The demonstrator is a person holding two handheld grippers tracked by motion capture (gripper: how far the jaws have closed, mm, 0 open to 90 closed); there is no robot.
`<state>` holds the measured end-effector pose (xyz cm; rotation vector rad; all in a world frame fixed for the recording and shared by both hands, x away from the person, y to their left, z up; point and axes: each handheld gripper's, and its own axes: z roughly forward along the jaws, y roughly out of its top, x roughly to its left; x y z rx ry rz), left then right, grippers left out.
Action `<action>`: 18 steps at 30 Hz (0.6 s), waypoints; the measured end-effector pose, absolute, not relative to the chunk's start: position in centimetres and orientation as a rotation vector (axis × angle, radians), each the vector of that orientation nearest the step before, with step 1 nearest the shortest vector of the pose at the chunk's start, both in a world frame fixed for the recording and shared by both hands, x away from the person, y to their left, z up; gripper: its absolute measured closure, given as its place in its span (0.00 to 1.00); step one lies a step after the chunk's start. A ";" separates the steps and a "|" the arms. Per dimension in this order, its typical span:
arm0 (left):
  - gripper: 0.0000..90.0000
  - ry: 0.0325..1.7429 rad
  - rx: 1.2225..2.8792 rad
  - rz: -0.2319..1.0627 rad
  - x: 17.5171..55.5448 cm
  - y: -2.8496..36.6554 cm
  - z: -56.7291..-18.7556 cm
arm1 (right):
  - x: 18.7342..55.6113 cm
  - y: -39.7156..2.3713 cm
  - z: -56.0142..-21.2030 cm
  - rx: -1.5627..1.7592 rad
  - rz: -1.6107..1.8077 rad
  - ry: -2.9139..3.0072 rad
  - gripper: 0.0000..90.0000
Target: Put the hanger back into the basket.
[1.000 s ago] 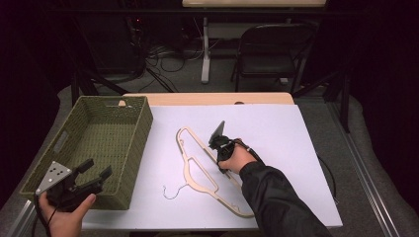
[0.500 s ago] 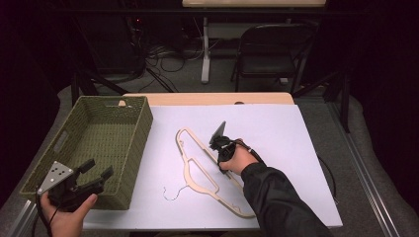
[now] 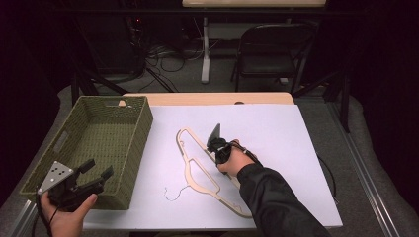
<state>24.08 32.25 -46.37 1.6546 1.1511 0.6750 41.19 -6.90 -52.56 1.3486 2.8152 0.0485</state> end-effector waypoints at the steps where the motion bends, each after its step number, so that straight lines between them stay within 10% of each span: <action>1: 0.33 1.151 1.655 0.675 24.1 32.3 -46.4 | 41.2 -6.9 -52.5 1.348 0.039 2.824 0.88; 18: 0.33 1.145 1.658 0.672 24.0 32.0 -46.3 | 41.3 -7.6 -51.8 1.366 0.103 2.839 0.89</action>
